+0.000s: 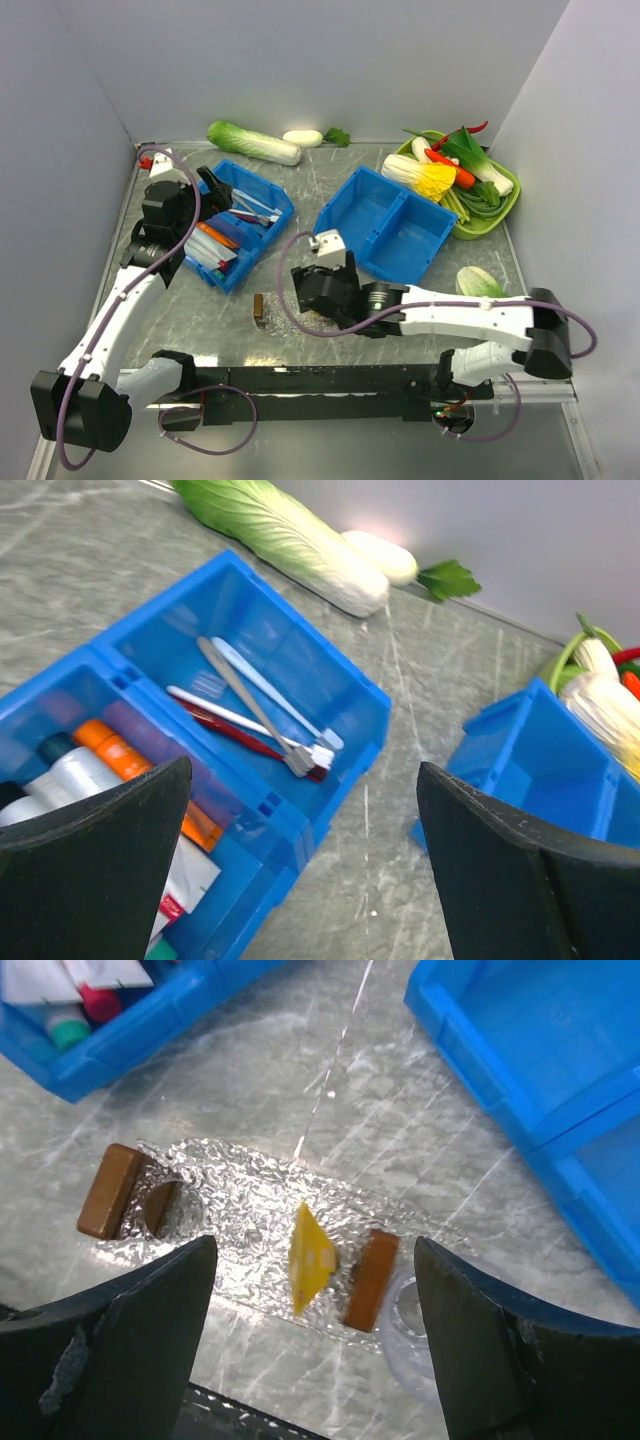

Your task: Prepare toiletry sets of a toothbrush and toothpaste on the tray

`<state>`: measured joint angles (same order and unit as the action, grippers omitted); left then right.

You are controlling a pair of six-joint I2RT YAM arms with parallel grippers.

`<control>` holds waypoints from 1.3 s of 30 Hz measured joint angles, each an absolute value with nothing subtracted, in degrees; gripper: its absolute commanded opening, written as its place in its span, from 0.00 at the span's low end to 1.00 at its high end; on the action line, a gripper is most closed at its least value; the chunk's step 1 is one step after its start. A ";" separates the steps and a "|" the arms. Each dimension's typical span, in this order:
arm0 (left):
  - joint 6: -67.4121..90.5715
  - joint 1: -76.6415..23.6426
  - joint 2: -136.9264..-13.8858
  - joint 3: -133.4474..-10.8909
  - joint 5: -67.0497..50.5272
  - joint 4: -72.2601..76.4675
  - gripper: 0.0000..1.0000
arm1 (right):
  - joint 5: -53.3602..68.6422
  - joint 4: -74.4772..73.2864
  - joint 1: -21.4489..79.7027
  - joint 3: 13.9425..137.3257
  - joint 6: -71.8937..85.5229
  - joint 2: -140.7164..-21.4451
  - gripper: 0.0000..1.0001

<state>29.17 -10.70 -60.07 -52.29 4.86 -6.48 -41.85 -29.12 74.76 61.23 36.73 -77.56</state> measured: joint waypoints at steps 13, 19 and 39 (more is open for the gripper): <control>36.60 -10.70 -58.15 -49.32 17.50 -14.94 0.73 | -35.81 -23.27 63.20 48.80 33.52 -52.51 0.68; 41.56 -10.70 -66.37 -48.64 17.15 -15.68 0.55 | -33.39 -24.16 59.44 44.58 33.34 -46.39 0.63; 49.47 -11.09 -82.85 -46.39 13.89 -12.64 0.45 | -29.76 -24.84 53.78 36.18 32.23 -36.25 0.59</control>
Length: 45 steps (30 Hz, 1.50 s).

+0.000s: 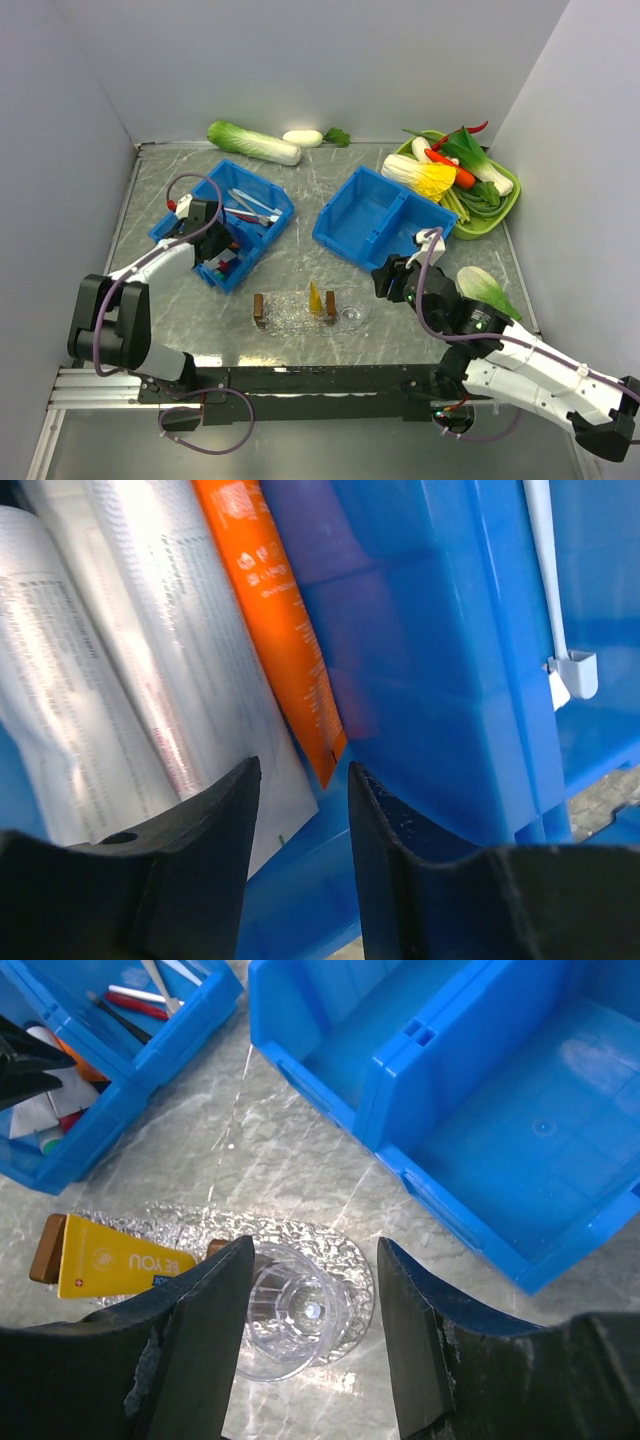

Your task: Prepare toiletry sets of a toothbrush and toothpaste on the tray

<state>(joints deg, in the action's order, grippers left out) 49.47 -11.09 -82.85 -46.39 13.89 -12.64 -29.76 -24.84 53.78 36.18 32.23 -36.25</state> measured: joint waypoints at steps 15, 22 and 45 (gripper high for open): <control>50.57 -11.88 -88.55 -48.03 13.39 -11.03 0.39 | -28.03 -23.53 52.77 35.55 31.97 -35.09 0.57; 50.94 -11.88 -89.52 -48.03 13.47 -10.72 0.23 | -27.75 -23.16 52.56 35.44 31.83 -34.96 0.55; 51.79 -12.25 -80.40 -48.21 12.86 -14.96 0.01 | -25.82 -23.40 52.45 35.68 30.33 -33.91 0.54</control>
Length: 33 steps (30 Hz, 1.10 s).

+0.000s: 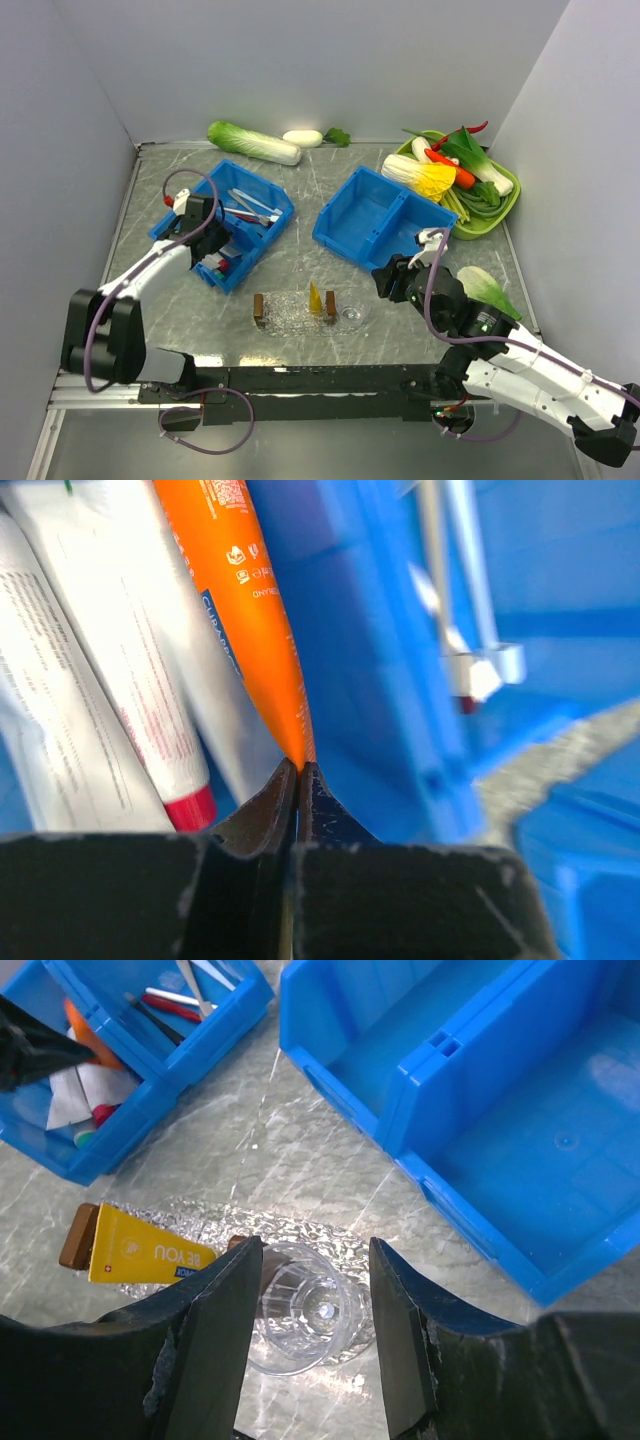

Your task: Prepare toiletry sets of a toothbrush and toothpaste on the tray

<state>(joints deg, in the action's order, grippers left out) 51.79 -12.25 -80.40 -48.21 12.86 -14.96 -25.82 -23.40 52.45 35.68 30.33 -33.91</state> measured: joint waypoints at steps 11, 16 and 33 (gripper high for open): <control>49.78 -12.36 -62.50 -48.23 12.86 -22.22 0.01 | -23.79 -27.83 52.42 42.52 28.14 -33.32 0.56; 49.82 -12.36 -54.54 -48.23 9.56 -25.71 0.01 | -19.64 -28.45 52.34 47.57 24.69 -35.55 0.61; 53.56 -15.94 -50.85 -55.37 -14.70 -36.29 0.01 | -15.51 -21.10 72.23 74.06 8.51 -73.93 0.73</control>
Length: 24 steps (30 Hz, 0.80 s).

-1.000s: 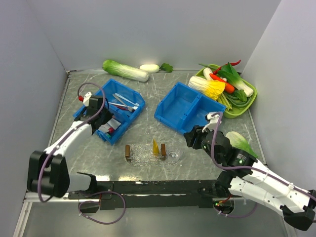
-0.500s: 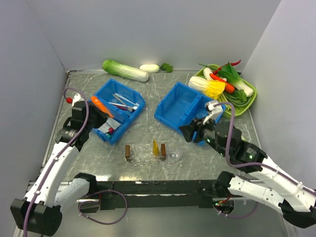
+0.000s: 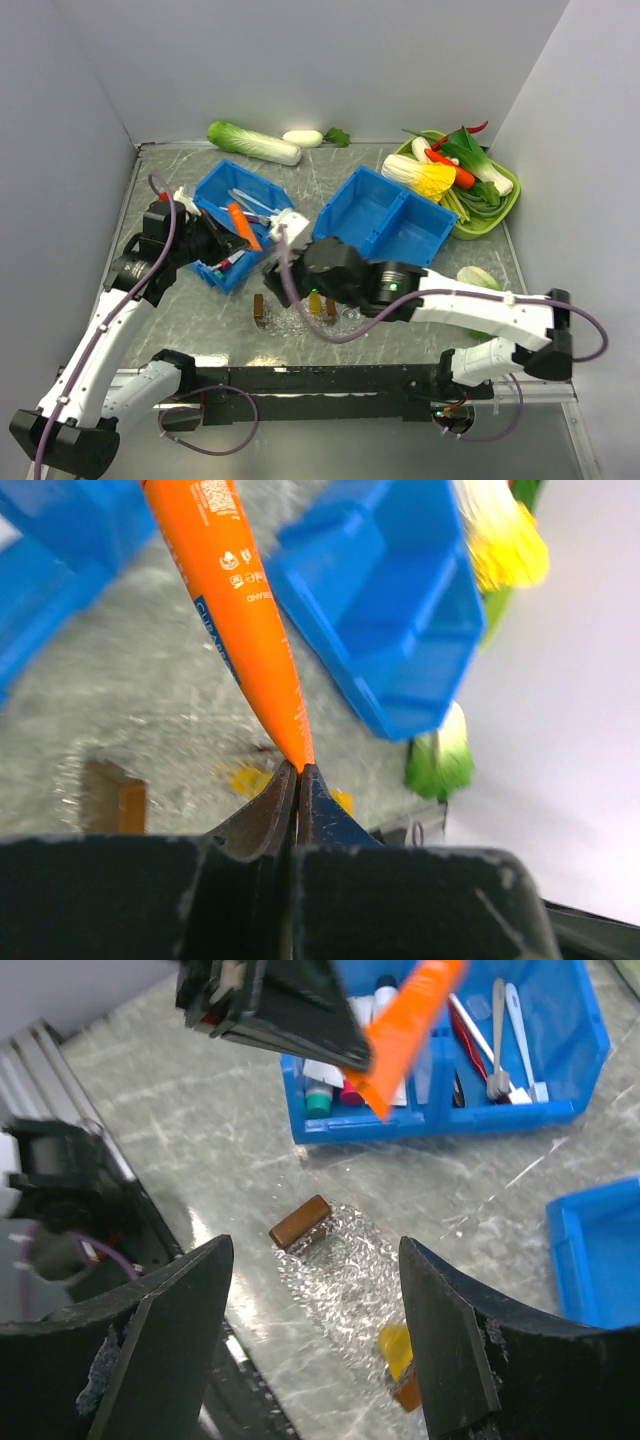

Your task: Prepare toiletry sets of a toothbrush and toothpaste on the tray

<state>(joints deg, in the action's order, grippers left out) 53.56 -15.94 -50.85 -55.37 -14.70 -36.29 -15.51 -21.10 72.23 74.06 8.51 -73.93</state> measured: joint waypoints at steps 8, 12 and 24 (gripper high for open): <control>54.89 -18.06 -49.76 -56.55 -19.77 -38.04 0.01 | -23.31 -18.65 76.07 77.38 -2.28 -82.56 0.67; 55.11 -18.11 -48.95 -56.53 -21.15 -38.98 0.01 | -27.11 -17.21 76.71 78.98 -7.01 -85.54 0.63; 55.83 -18.11 -46.46 -56.53 -22.94 -39.55 0.01 | -33.98 -12.73 77.82 79.66 -15.09 -91.31 0.48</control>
